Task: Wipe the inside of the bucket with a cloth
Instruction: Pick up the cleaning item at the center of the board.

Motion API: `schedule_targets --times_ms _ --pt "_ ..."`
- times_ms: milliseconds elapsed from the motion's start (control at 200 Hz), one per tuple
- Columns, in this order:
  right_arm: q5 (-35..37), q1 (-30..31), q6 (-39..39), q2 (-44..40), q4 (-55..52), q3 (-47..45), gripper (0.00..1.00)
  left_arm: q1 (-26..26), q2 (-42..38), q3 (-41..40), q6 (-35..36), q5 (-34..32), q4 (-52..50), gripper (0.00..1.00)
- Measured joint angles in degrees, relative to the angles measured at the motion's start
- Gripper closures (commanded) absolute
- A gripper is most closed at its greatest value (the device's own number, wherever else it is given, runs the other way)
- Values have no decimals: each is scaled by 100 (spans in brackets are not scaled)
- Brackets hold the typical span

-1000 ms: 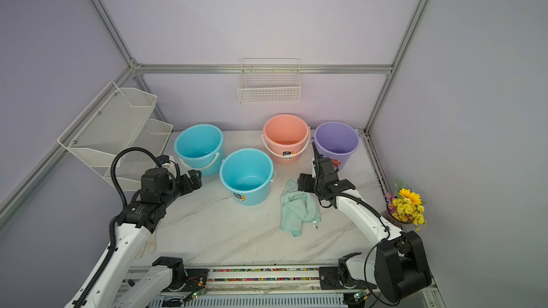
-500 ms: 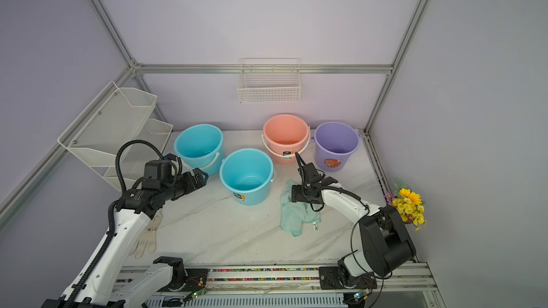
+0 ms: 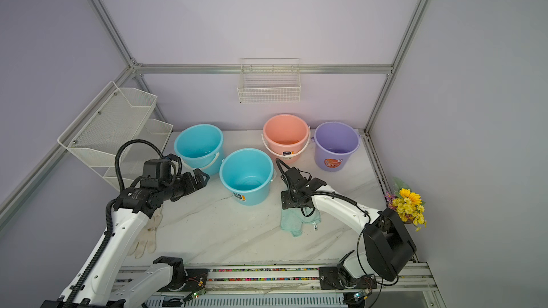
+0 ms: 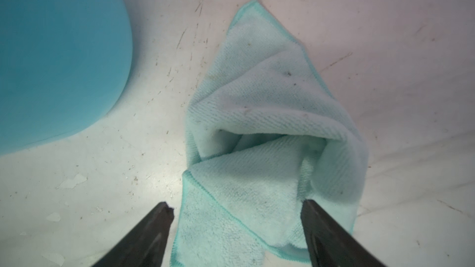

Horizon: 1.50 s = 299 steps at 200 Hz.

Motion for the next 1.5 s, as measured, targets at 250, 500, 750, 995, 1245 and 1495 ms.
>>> schedule_targets --times_ms 250,500,750,995,1245,1495 --pt "-39 120 44 603 173 -55 31 0 33 52 -15 39 -59 0" --pt "103 125 76 649 339 -83 67 -4 83 52 -39 68 -81 1" --pt "229 127 81 636 337 -83 100 -42 192 52 -42 96 -83 1" --pt "59 125 17 369 328 -83 64 -85 225 52 -42 120 -85 1" --pt "-380 127 -85 446 479 -83 50 -111 225 52 -48 120 -85 1" --pt "-328 131 -72 807 632 -310 60 -122 225 52 -61 122 -85 1"
